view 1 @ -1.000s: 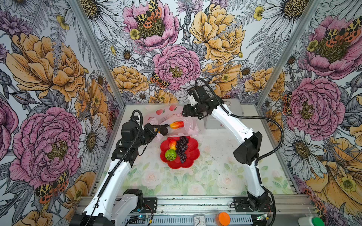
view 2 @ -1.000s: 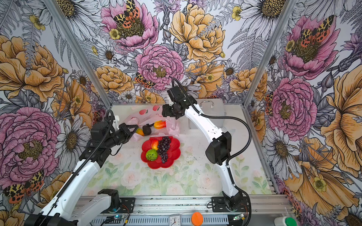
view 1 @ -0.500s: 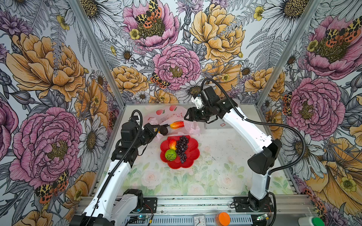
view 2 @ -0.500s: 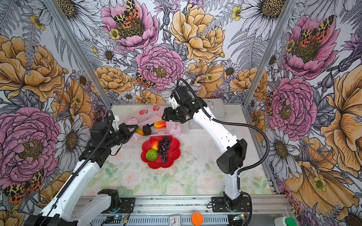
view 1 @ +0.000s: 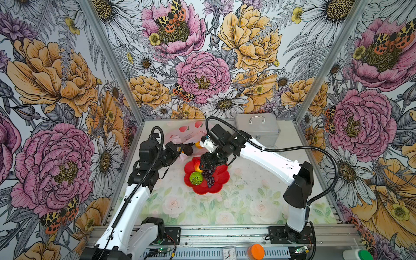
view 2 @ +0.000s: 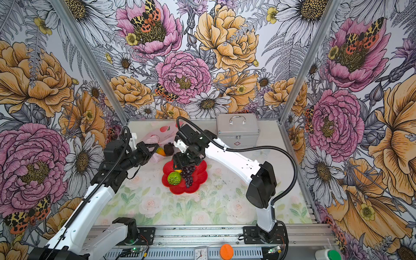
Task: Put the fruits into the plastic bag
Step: 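Lower the right gripper onto the green custard apple and close on it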
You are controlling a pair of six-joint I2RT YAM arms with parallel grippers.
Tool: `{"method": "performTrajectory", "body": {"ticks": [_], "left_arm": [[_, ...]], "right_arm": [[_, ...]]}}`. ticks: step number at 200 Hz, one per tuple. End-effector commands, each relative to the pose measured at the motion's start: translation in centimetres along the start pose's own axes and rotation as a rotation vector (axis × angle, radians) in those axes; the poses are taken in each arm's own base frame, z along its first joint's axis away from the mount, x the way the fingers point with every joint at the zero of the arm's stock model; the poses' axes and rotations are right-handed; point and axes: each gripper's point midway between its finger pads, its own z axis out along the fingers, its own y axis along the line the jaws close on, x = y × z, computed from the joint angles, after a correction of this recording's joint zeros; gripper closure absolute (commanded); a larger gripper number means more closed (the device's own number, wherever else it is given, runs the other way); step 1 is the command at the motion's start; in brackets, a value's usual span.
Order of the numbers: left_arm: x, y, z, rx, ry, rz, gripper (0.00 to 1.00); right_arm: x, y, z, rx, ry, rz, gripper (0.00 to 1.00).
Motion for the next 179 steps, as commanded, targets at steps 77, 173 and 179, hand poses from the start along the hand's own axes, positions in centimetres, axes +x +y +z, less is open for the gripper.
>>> {"method": "performTrajectory", "body": {"ticks": [77,173,179], "left_arm": [[0.5,-0.5,-0.4,0.011,0.011,0.022,1.00],[0.4,-0.7,-0.7,0.002,0.012,0.030,1.00],[0.4,-0.6,-0.7,0.000,0.011,0.029,1.00]], "right_arm": [[0.1,-0.2,7.8,0.049,0.111,-0.111,0.29],[-1.2,-1.3,10.9,0.113,0.113,-0.118,0.01],[-1.2,-1.5,11.0,0.116,0.114,-0.116,0.01]]}}
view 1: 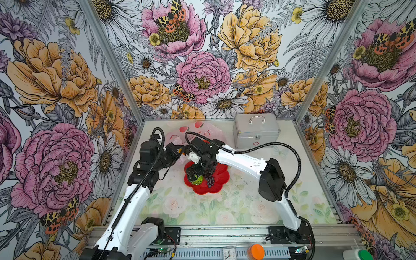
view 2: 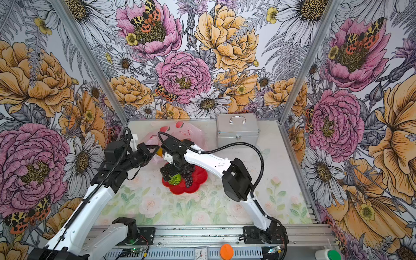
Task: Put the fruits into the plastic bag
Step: 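Lower the right gripper onto the green custard apple and close on it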
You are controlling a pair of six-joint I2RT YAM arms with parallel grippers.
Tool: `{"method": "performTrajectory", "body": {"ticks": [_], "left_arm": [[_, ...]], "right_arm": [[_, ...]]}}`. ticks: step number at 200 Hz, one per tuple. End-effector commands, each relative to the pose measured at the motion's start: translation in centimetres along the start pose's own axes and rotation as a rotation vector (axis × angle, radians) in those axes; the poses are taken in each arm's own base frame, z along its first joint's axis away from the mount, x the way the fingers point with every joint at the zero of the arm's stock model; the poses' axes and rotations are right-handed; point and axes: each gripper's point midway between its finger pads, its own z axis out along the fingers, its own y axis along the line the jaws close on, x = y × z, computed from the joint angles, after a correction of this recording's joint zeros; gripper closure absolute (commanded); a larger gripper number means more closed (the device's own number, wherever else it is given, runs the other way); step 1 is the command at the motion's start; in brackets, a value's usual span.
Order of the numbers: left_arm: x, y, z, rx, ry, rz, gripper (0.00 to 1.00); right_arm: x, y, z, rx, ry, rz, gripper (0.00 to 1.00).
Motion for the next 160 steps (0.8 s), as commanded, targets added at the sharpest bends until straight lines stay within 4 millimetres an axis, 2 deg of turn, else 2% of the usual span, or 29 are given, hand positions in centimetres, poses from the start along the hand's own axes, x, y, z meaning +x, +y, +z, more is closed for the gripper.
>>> {"method": "performTrajectory", "body": {"ticks": [1,160], "left_arm": [[-0.2,-1.0,-0.6,0.020,-0.010,0.035,1.00],[-0.4,-0.6,-0.7,0.013,-0.019,0.022,1.00]], "right_arm": [[-0.9,-0.3,0.7,0.032,-0.019,-0.010,0.01],[-1.6,-2.2,4.4,0.059,0.017,0.043,0.04]]}}
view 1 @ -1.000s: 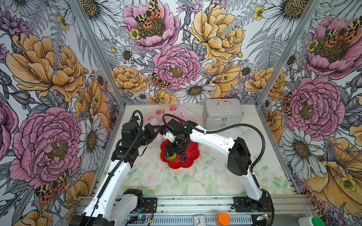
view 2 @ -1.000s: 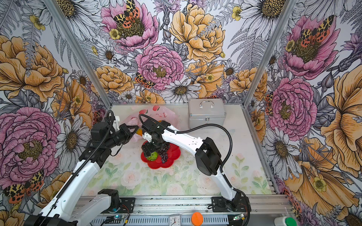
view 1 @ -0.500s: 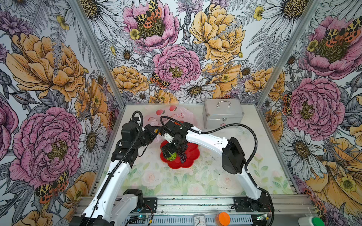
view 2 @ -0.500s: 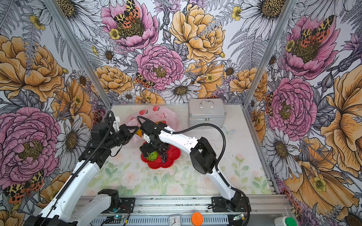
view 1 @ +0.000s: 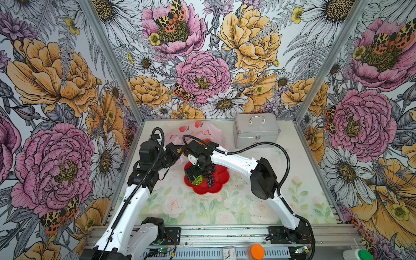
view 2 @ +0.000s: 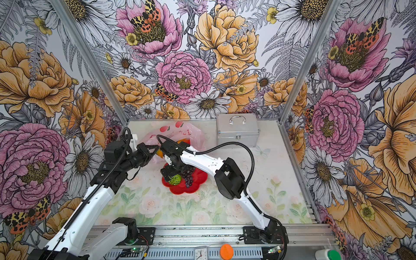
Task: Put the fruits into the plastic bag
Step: 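Lower the right gripper onto the green custard apple and close on it, then lift the green custard apple off the plate with the right gripper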
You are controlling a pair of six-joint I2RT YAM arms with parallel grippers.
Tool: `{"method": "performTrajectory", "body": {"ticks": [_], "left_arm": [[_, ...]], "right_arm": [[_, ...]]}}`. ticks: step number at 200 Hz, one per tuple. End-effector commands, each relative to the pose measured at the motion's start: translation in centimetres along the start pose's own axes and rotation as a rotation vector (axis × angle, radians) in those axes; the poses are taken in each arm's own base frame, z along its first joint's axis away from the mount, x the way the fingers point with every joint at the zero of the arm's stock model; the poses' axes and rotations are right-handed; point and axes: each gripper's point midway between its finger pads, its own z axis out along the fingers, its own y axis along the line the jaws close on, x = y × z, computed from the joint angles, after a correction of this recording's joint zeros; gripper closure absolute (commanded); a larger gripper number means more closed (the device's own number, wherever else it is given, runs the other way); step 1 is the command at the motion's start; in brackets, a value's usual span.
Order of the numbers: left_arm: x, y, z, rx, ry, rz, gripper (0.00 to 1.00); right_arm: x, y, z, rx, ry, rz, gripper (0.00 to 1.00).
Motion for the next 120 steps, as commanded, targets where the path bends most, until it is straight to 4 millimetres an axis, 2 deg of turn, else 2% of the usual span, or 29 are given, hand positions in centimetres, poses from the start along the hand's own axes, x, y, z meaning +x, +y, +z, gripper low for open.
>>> {"method": "performTrajectory", "body": {"ticks": [1,120], "left_arm": [[-0.4,-0.5,-0.6,0.012,-0.017,0.022,1.00],[-0.5,-0.3,-0.6,0.008,-0.021,0.020,1.00]], "right_arm": [[-0.8,-0.4,0.7,0.008,-0.011,0.019,0.04],[-0.3,-1.5,2.3,0.016,0.024,0.051,0.09]]}}
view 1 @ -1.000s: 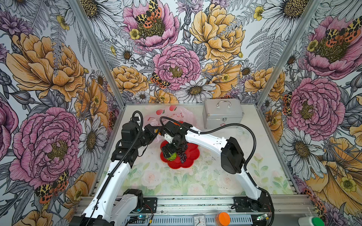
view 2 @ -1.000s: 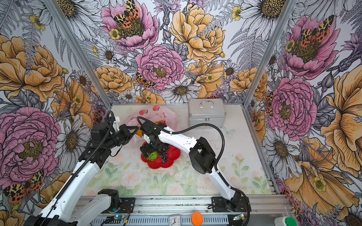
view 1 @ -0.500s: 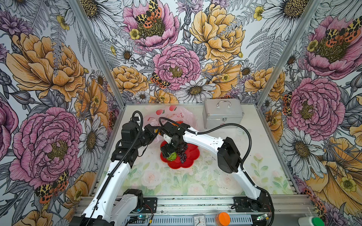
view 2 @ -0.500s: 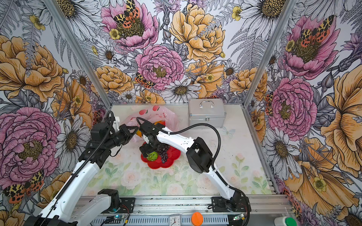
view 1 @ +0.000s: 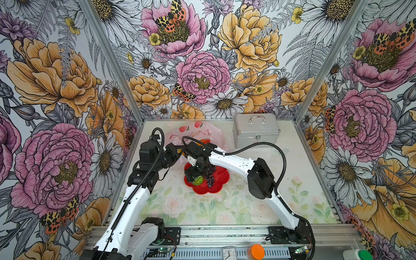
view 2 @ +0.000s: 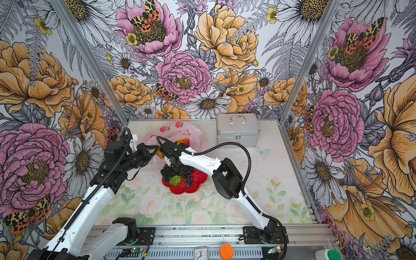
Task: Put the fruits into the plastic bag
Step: 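Lift the green custard apple off the plate with the right gripper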
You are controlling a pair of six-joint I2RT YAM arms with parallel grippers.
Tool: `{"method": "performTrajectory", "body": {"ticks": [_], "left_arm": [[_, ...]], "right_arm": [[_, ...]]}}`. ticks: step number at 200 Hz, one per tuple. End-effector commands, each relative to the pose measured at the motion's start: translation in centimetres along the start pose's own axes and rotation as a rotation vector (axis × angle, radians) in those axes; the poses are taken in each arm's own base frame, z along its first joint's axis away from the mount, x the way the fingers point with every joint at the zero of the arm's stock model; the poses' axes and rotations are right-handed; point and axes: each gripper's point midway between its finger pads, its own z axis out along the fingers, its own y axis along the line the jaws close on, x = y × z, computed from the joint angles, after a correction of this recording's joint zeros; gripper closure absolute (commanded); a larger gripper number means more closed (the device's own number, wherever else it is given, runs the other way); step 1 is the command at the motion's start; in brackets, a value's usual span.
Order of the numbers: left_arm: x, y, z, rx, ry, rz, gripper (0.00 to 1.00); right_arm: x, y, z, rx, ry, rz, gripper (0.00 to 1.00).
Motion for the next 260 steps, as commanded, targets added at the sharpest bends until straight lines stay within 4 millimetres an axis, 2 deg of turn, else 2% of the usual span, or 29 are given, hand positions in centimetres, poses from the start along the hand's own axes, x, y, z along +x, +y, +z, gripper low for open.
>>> {"method": "performTrajectory", "body": {"ticks": [1,65,145,165,191,215,260], "left_arm": [[-0.4,-0.5,-0.5,0.013,-0.020,0.023,1.00],[-0.5,-0.6,-0.6,0.016,-0.024,0.021,1.00],[-0.5,-0.5,-0.7,0.016,-0.029,0.018,1.00],[-0.5,-0.5,-0.7,0.018,-0.028,0.017,1.00],[-0.5,-0.6,-0.8,0.019,-0.029,0.016,1.00],[-0.5,-0.7,-0.8,0.022,-0.031,0.016,1.00],[-0.7,-0.7,-0.7,0.025,-0.035,0.015,1.00]], "right_arm": [[-0.2,-1.0,1.0,0.014,0.010,0.028,0.09],[0.4,-2.1,1.7,0.029,0.034,0.062,0.12],[0.3,-2.2,1.3,0.021,0.032,0.073,0.38],[0.2,-2.2,0.8,0.019,0.023,0.073,0.41],[0.0,-2.0,-0.8,0.008,-0.001,0.074,0.42],[0.1,-1.6,-3.2,-0.019,-0.029,0.077,0.43],[2.2,-0.5,-7.4,-0.085,-0.046,0.057,0.44]]}}
